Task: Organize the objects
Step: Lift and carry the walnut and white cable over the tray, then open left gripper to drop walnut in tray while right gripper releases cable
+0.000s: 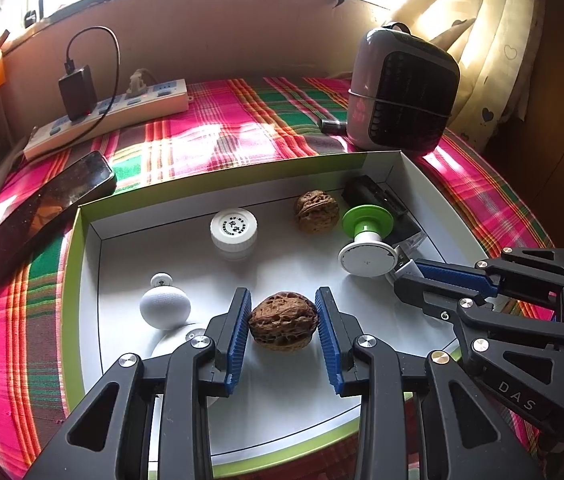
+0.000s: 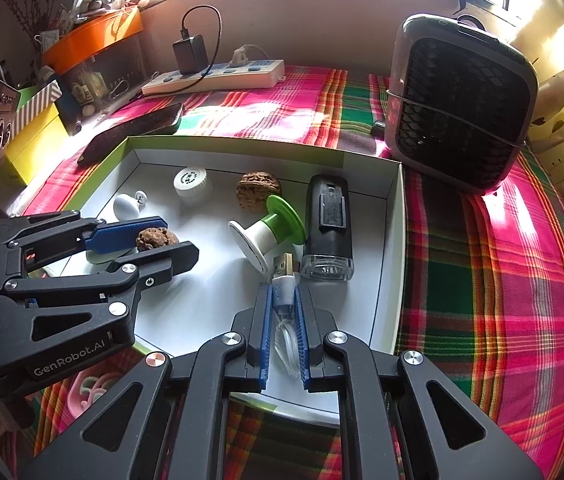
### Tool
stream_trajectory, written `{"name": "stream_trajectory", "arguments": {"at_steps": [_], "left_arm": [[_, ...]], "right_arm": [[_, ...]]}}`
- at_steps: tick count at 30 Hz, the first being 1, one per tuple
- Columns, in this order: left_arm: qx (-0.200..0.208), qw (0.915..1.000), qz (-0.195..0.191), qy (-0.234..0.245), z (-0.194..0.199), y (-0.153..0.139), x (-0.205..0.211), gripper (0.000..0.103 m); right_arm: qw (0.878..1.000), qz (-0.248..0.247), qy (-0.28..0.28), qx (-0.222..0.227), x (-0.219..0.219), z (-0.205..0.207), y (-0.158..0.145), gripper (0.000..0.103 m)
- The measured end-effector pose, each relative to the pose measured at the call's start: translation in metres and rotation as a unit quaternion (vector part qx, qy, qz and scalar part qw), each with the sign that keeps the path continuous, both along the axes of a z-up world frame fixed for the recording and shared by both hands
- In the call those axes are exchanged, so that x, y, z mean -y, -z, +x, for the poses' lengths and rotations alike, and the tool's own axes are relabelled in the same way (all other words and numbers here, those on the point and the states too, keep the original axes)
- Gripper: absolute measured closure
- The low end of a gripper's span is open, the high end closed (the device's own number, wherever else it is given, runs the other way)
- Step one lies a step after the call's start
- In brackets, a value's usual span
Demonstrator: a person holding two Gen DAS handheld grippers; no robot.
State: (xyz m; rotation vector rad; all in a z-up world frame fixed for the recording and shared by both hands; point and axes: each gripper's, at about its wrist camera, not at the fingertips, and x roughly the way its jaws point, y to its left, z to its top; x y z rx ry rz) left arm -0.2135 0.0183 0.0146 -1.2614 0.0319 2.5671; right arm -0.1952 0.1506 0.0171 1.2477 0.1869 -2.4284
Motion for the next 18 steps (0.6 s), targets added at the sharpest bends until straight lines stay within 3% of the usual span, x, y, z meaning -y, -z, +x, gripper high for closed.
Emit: {"name": "stream_trajectory", "arguments": {"at_steps": [18], "left_arm": [[0.000,1.0000,0.000,0.001,-0.0005,0.0002,0.0004,0.071]], "right_arm": [[1.000,0.000,0.001,-0.001,0.0007,-0.0010,-0.0001,0.091]]}}
